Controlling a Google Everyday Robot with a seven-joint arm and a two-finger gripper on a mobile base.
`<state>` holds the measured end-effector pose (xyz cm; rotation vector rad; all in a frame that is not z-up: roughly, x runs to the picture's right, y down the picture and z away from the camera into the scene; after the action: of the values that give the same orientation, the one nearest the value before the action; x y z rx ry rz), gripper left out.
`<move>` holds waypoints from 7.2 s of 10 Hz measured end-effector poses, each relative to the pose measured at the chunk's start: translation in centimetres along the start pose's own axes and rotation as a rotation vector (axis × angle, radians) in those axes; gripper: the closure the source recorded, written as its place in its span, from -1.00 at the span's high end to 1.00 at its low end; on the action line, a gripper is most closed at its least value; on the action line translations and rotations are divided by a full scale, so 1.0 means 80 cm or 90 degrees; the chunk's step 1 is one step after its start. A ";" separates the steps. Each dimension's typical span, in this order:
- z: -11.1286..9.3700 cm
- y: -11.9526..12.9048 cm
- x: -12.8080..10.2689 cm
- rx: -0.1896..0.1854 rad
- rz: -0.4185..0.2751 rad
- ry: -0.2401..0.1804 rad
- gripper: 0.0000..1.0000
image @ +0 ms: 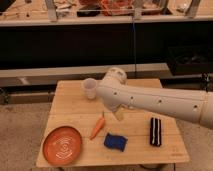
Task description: Place the pepper on the white sponge
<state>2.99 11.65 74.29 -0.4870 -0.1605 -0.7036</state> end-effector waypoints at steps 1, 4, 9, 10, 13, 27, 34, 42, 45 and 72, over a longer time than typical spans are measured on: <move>0.004 -0.001 -0.001 0.000 -0.009 0.000 0.60; 0.022 -0.013 -0.012 0.005 -0.057 -0.006 0.60; 0.047 -0.025 -0.025 0.010 -0.112 -0.015 0.60; 0.053 -0.029 -0.030 0.011 -0.127 -0.017 0.60; 0.064 -0.031 -0.032 0.013 -0.151 -0.022 0.60; 0.125 -0.035 -0.050 0.042 -0.257 -0.042 0.60; 0.139 -0.030 -0.055 0.054 -0.266 -0.061 0.60; 0.151 -0.025 -0.059 0.063 -0.244 -0.094 0.60; 0.154 -0.023 -0.061 0.062 -0.228 -0.119 0.60; 0.154 -0.005 -0.104 0.024 -0.150 -0.224 0.60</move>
<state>-3.34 22.12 82.74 -0.5582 -0.5672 -0.8399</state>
